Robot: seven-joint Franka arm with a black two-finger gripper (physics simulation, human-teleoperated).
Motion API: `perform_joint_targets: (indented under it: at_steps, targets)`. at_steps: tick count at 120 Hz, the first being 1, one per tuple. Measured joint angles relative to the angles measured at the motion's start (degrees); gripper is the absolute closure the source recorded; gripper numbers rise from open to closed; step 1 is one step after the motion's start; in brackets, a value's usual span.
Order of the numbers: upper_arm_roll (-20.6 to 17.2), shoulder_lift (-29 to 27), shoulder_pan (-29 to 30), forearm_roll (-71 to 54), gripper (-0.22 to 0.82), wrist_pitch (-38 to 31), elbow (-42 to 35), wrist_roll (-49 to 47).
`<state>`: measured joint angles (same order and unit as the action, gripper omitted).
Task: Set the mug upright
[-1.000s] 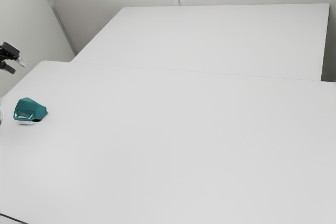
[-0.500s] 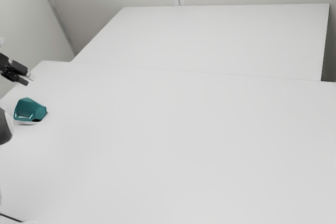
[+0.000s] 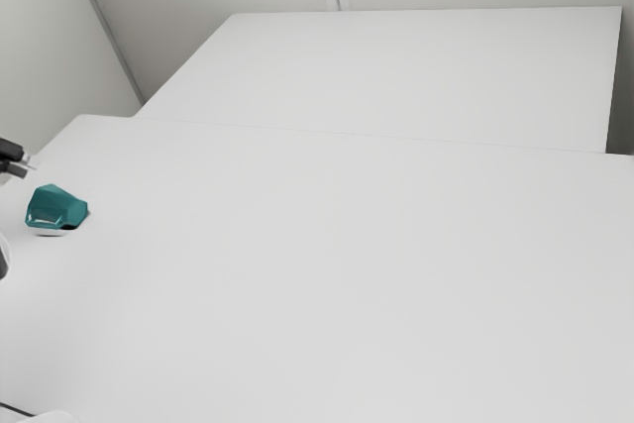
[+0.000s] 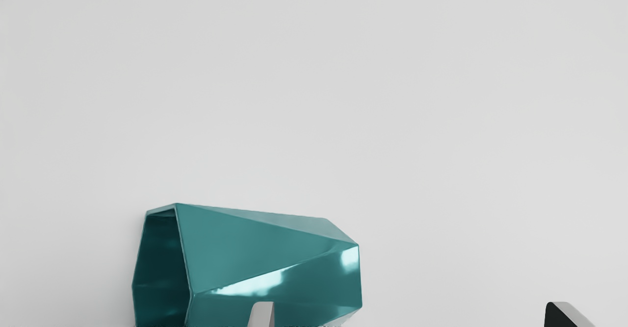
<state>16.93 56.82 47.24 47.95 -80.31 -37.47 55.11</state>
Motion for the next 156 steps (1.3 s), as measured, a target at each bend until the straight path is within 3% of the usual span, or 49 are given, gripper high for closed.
perform_joint_targets:
  at_steps: [108,126,143,156]
  targets:
    - [-2.52,1.24,2.79,0.10,0.00,-6.01,-2.51,2.87]
    - [-3.99,5.50,4.95,0.30,0.00,-6.12,0.34,3.12]
    - [-4.77,6.49,5.41,1.78,0.00,-6.67,0.92,3.31]
    - [-7.51,6.61,5.41,2.66,0.00,-6.84,0.88,3.38]
